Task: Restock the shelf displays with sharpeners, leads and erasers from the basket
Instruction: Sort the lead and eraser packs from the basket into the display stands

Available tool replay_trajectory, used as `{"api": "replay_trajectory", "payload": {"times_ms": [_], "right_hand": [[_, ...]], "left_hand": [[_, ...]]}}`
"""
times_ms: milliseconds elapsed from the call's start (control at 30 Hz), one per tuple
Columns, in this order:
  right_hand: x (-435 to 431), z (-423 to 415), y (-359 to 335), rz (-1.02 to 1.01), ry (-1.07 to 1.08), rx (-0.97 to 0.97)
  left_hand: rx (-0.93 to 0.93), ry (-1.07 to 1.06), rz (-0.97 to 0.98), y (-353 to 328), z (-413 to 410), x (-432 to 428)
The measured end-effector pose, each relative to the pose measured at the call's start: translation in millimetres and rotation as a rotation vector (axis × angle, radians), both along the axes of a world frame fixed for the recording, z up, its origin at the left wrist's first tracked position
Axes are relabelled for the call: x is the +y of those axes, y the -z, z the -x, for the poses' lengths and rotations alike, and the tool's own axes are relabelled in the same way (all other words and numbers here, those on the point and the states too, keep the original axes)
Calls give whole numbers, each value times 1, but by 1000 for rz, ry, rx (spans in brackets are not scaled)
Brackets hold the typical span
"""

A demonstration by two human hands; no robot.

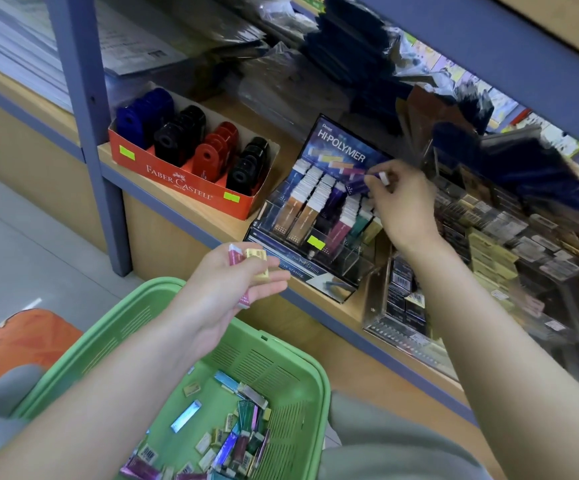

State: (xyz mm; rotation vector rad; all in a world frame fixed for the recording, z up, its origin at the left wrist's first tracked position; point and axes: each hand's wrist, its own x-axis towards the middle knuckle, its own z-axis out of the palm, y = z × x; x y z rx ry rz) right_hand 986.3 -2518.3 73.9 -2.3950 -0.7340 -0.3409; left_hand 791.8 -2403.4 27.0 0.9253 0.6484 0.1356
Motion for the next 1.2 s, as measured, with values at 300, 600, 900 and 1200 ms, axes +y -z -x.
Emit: {"api": "replay_trajectory", "payload": {"times_ms": [300, 600, 900, 1200], "right_hand": [[20, -18, -6, 244, -110, -17], [31, -33, 7, 320, -93, -9], [37, -31, 9, 439, -64, -66], [7, 64, 15, 103, -344, 27]], "left_hand": [[-46, 4, -34, -1, -1, 4], [-10, 55, -149, -2, 3, 9], [1, 91, -211, -2, -2, 11], [39, 132, -181, 4, -4, 10]]}}
